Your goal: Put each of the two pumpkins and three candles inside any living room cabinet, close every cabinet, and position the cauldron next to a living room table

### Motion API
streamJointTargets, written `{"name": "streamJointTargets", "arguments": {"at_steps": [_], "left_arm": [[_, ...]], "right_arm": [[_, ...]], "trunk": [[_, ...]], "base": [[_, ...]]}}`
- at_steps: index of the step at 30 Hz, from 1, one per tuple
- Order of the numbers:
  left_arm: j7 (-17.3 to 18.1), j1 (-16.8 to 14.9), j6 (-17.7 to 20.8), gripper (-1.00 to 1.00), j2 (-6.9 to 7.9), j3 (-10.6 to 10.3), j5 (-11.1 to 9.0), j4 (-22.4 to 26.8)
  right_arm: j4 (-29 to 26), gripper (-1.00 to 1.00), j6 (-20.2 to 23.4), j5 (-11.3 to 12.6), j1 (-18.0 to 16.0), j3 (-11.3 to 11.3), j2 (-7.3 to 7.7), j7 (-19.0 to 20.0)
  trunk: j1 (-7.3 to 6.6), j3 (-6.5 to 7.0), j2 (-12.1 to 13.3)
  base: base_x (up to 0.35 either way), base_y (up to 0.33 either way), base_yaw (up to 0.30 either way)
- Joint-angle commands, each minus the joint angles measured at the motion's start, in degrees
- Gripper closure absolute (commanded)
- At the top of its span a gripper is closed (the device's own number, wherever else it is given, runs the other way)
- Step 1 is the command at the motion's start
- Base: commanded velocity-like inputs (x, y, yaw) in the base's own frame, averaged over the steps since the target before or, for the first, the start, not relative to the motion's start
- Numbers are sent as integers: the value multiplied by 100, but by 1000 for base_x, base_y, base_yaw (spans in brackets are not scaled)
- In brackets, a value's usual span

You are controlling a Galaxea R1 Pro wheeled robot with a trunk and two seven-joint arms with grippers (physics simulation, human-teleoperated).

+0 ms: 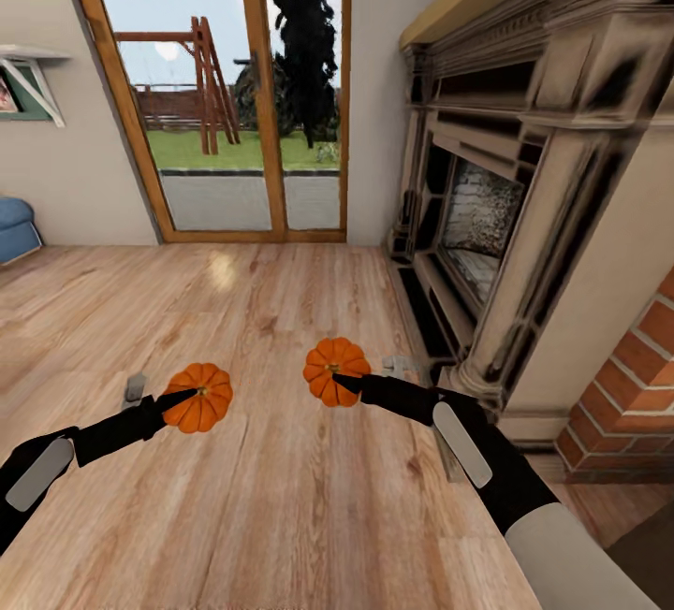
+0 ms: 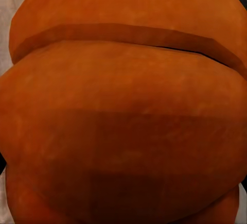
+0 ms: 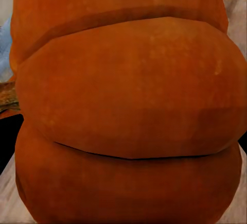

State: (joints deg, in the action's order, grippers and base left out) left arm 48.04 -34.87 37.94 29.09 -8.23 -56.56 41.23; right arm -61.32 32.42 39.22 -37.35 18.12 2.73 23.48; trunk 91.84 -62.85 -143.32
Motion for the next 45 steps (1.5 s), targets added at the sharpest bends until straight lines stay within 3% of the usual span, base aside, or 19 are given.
{"name": "streamJointTargets", "arguments": {"at_steps": [1, 40, 45], "left_arm": [[4, -2, 19, 100, 0, 6, -39, 3], [4, -2, 20, 100, -9, 6, -37, -1], [4, -2, 20, 100, -12, 6, -31, 2]], "right_arm": [[-3, 100, 1, 42, -1, -1, -1, -2], [123, 100, -6, 33, -1, -1, -10, -19], [128, 100, -7, 33, -1, -1, -10, -19]], "trunk": [[-1, 1, 0], [-1, 1, 0], [-13, 111, 6]], "base": [[0, 0, 293], [0, 0, 293], [0, 0, 293]]}}
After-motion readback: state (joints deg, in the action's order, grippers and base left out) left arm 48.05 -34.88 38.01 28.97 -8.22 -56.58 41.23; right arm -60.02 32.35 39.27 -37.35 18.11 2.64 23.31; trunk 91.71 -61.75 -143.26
